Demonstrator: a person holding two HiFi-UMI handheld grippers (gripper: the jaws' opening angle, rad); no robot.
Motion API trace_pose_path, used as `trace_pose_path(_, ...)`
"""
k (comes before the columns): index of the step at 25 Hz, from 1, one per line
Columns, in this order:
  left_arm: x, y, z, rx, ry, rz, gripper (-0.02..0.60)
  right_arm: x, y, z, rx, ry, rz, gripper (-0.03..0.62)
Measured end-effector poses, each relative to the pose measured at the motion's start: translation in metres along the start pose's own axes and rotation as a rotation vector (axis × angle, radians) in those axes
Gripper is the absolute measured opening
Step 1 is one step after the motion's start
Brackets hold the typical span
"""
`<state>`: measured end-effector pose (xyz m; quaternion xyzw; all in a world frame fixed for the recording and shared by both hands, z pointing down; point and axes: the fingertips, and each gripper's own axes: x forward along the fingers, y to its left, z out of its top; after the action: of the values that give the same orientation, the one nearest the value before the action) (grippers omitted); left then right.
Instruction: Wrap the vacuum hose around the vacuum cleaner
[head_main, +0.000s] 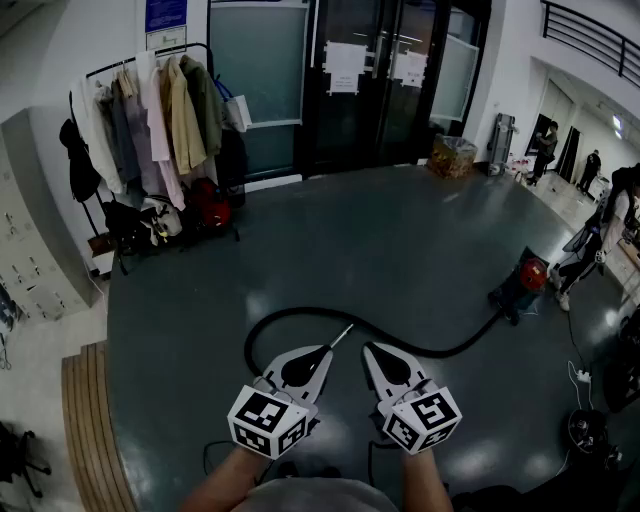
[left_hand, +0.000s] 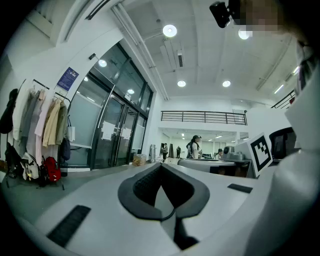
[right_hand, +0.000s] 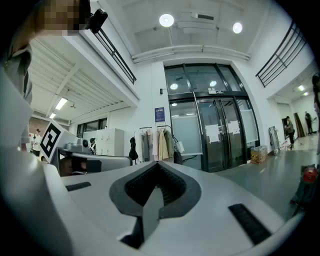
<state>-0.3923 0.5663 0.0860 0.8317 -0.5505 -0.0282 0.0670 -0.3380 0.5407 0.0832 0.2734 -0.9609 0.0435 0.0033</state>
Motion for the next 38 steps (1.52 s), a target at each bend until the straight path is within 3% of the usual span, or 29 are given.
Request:
trace_pose_path(18, 0.03, -0.003, -0.005, 0.033, 0.026, -0.009, 0.008, 0.004, -0.025, 0.001, -0.032, 0.009, -0.001, 0.003)
trace_pose_path(26, 0.058, -0.01, -0.016, 0.043, 0.06, 0.014, 0.008, -0.002, -0.058, -0.007, -0.022, 0.013, 0.009, 0.003)
trace_pose_path(33, 0.091, -0.013, -0.014, 0.125, 0.093, 0.053, 0.007, -0.011, -0.104, -0.017, -0.005, 0.015, 0.012, 0.003)
trace_pose_path(38, 0.102, -0.005, -0.023, 0.117, 0.127, 0.079, 0.008, -0.002, -0.121, -0.021, 0.009, 0.02, 0.032, 0.003)
